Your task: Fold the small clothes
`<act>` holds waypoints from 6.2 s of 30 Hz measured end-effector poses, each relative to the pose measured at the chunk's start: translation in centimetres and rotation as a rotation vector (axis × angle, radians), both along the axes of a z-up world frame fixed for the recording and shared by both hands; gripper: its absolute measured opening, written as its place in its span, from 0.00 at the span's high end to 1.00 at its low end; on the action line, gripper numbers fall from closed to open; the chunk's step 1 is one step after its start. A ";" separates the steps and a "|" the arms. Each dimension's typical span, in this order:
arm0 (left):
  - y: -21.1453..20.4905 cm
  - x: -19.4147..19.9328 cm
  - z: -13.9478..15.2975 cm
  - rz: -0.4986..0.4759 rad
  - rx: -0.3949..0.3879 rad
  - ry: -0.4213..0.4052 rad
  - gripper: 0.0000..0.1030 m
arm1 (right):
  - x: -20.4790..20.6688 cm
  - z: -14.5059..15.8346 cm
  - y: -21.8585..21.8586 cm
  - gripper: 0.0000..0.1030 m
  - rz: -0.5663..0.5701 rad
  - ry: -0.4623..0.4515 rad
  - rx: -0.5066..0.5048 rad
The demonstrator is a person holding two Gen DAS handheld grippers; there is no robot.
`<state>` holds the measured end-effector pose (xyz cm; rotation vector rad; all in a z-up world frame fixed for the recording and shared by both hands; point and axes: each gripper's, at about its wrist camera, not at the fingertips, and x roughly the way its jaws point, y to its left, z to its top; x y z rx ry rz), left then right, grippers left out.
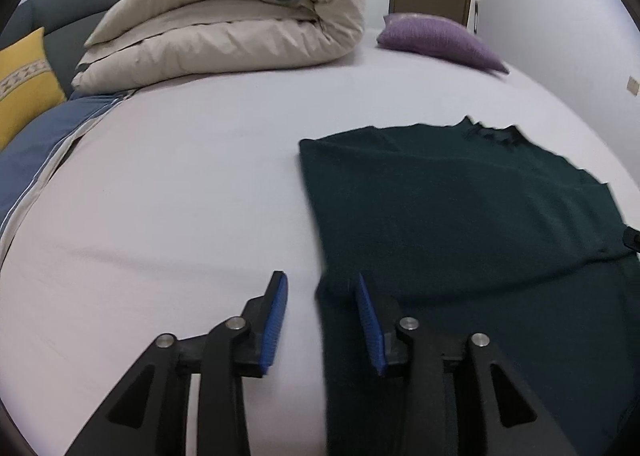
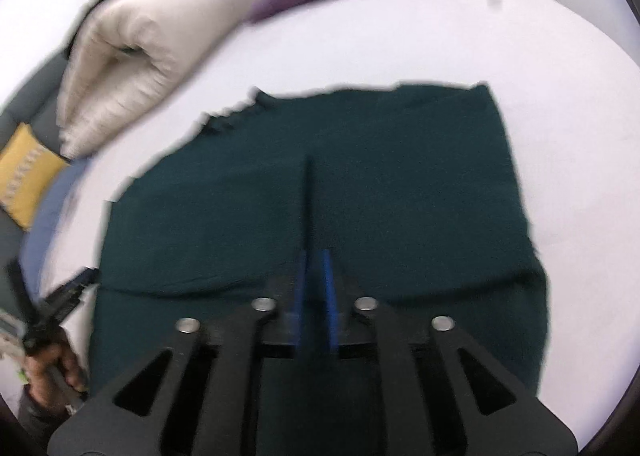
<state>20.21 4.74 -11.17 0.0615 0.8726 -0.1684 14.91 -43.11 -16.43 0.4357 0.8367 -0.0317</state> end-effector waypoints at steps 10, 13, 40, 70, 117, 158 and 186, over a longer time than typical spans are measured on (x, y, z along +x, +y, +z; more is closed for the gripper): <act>5.7 -13.0 0.2 -0.010 -0.216 0.166 0.49 | -17.1 0.6 -0.7 0.26 -0.013 -0.108 0.175; 6.8 -16.3 -0.6 -0.027 -0.265 0.233 0.49 | -21.7 -0.5 -1.2 0.27 -0.022 -0.095 0.199; 9.5 -21.5 -3.8 -0.068 -0.619 0.524 0.78 | -35.9 -5.3 -7.3 0.42 -0.128 0.003 0.415; 9.8 -21.2 -4.4 -0.057 -0.592 0.500 0.93 | -34.3 -8.5 -5.5 0.80 -0.036 0.207 0.532; 9.3 -11.1 6.2 -0.061 -0.936 0.210 0.94 | -22.2 6.6 -9.2 0.94 0.006 -0.174 0.615; 3.6 17.7 -1.1 0.227 -0.691 0.169 0.56 | 16.6 -2.6 -17.1 0.71 -0.290 -0.042 0.424; 1.2 9.2 -2.0 0.075 -0.470 0.074 0.68 | 13.3 -5.0 -8.8 0.71 -0.086 -0.090 0.327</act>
